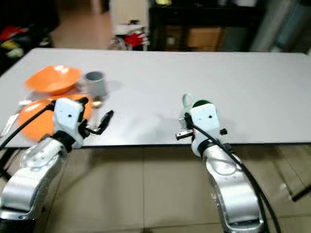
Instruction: Setting the table
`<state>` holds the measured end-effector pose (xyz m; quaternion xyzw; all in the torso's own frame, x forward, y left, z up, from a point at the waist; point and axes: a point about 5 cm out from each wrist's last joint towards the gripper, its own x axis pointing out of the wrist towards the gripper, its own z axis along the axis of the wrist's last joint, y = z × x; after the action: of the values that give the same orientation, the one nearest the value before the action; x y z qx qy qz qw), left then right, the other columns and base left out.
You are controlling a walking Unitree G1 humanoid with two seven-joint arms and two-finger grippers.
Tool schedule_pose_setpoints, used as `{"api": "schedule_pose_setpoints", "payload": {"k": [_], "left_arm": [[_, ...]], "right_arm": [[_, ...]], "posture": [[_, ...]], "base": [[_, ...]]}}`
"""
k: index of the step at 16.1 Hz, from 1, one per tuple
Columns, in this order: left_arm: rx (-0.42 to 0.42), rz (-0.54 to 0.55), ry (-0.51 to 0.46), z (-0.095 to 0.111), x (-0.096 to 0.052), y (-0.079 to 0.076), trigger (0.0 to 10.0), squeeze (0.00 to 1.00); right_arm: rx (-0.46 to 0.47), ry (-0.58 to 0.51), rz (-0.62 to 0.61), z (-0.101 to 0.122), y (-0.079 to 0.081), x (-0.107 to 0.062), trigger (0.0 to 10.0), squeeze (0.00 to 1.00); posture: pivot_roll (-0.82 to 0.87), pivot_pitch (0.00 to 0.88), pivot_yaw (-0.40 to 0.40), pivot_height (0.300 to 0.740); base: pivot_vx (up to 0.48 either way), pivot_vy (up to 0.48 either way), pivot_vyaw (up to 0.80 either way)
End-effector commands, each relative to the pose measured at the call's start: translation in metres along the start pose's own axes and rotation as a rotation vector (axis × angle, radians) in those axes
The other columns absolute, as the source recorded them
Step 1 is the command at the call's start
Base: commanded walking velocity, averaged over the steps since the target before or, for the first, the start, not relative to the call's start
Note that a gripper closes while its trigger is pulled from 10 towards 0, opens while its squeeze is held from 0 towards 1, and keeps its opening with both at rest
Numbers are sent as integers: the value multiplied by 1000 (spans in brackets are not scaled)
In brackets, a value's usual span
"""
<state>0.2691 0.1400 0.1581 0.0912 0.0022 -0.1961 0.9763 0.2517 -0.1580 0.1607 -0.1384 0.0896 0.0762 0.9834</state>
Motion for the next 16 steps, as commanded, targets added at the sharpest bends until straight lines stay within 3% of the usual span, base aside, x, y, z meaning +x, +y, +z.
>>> {"api": "schedule_pose_setpoints", "payload": {"k": [1,8,16], "left_arm": [[14,1,4,0,0,1,10000,0],[9,-6,0,1,4,-1,10000,0],[19,18,-2,2,3,5,10000,0]], "right_arm": [[-6,-17,-7,6,-3,1,10000,0],[-5,-19,-25,6,-9,-3,10000,0],[-18,-53,40,12,-3,1,10000,0]], "posture": [[33,0,12,740],[12,0,26,740],[33,0,13,740]], "base": [[334,0,-556],[330,0,-800],[325,0,0]]}}
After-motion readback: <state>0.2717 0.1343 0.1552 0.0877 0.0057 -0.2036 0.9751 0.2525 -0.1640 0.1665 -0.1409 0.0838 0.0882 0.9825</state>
